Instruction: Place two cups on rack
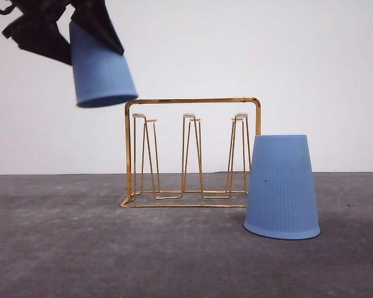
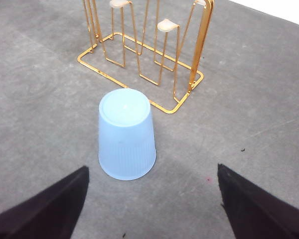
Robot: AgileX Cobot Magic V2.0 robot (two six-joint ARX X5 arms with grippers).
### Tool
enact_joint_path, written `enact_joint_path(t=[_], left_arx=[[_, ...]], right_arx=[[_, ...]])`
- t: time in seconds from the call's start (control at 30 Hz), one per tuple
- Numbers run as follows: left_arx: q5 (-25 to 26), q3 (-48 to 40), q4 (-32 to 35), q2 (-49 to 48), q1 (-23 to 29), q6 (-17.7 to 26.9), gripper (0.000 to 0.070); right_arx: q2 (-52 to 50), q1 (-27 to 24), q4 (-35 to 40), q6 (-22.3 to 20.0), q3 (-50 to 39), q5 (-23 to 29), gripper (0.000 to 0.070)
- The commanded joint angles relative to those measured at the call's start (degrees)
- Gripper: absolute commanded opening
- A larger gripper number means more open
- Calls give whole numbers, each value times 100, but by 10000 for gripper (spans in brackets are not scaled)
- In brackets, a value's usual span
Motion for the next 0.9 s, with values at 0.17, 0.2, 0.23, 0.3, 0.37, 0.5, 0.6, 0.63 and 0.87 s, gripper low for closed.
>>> enact_joint_path(t=[0.17,0.2,0.23,0.3,0.37,0.5,0.6,0.63,0.87], left_arx=[[-220,131,545,465,-129,-52,353],[-256,131,609,546,-145,-36,353],[-283,131,683,636,-161,-15,353],[-294,131,859,846,-181,50,353],[-295,131,1037,1070,-197,114,353],[-297,131,1301,1505,-217,123,353],[-295,131,1395,1815,-217,121,353],[-295,131,1409,1905,-217,121,353],[-288,131,1349,2311,-217,119,608]], right_arx=[[15,28,57,-26,42,9,521],[15,28,57,-26,42,9,521],[15,28,57,-26,42,9,521],[15,28,57,-26,42,9,521],[15,28,57,-26,42,9,521],[15,28,55,-26,42,9,522],[15,28,57,-26,42,9,521],[15,28,57,-26,42,9,521],[15,28,57,-26,42,11,521]])
